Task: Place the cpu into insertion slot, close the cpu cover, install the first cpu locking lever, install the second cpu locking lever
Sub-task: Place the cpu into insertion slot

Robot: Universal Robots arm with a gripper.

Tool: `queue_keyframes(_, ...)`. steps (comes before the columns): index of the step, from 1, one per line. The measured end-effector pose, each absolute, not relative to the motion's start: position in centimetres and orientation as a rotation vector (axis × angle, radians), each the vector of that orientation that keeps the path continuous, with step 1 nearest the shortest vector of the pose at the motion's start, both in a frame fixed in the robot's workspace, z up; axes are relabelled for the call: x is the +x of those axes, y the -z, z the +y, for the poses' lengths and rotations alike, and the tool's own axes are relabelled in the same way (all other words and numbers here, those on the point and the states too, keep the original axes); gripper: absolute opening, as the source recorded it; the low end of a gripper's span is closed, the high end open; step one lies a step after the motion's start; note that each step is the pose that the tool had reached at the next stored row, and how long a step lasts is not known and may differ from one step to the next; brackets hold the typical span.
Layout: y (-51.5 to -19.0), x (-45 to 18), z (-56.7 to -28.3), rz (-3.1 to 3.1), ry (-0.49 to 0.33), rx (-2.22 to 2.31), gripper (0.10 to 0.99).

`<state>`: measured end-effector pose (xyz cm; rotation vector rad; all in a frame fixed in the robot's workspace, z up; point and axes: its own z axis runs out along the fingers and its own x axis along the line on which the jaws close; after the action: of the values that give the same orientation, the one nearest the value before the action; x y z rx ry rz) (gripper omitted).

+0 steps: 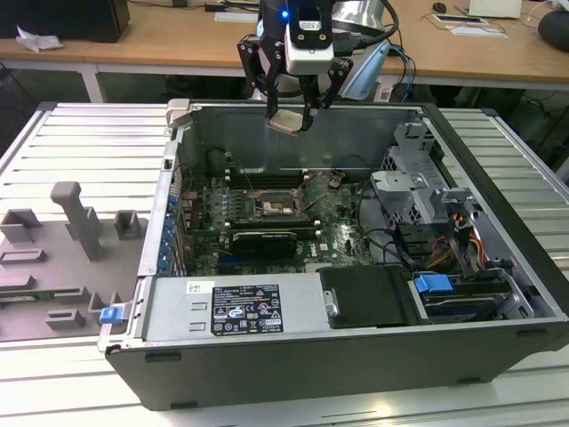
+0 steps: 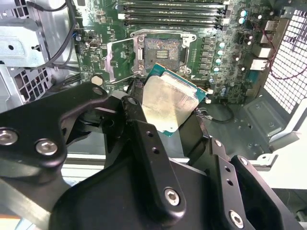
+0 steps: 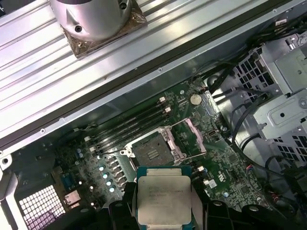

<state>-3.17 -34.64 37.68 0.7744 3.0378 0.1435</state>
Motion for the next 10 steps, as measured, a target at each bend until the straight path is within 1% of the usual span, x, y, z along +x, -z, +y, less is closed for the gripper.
queue_keyframes(10,-37.68,-3.17,-34.63,3.023,-0.143,0.824,0.541)
